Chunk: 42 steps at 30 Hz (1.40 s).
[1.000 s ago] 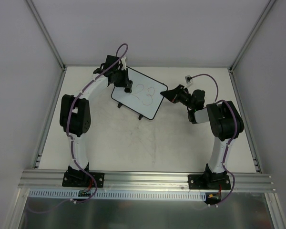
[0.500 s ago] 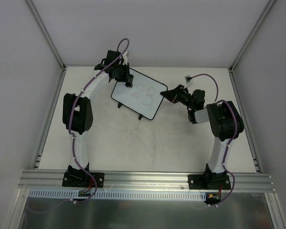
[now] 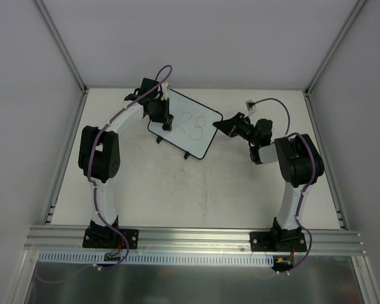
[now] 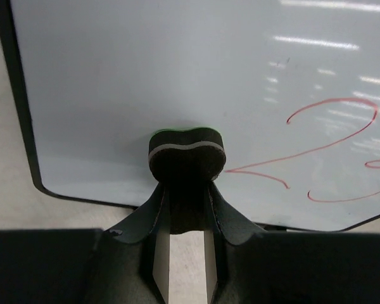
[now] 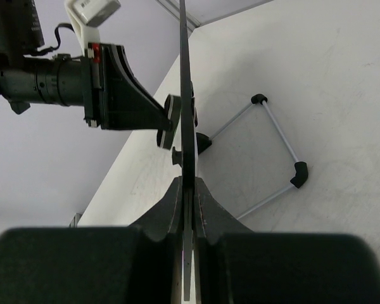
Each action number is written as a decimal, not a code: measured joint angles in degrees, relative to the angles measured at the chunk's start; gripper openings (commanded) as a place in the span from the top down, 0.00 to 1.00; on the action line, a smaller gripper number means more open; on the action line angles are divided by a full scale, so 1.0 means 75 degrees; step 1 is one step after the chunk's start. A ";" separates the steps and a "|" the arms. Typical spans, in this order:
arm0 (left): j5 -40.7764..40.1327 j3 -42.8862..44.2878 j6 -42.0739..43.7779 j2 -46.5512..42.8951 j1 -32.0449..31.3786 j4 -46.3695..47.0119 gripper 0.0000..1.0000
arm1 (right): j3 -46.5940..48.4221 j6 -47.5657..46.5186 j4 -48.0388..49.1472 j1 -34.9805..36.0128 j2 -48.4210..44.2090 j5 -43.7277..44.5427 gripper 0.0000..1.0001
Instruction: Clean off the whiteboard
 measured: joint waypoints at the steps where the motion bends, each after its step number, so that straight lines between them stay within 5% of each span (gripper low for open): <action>1: -0.0009 -0.0216 0.0003 -0.0090 -0.0017 -0.0029 1.00 | 0.0000 -0.0012 -0.0003 0.0000 0.0000 -0.0003 1.00; 11: -0.0213 -0.1839 -0.0015 -0.0673 -0.0268 0.0111 1.00 | 0.0020 -0.0064 -0.0003 -0.0006 0.0000 -0.0064 1.00; 20: -0.0201 -0.1970 -0.0061 -0.0697 -0.0326 0.0207 1.00 | 0.0026 -0.0102 -0.0003 -0.0020 0.0000 -0.0108 1.00; 42: 0.0236 0.0647 -0.0152 0.0152 -0.0475 0.0184 1.00 | 0.0058 -0.0038 -0.0015 -0.0020 0.0000 -0.0198 1.00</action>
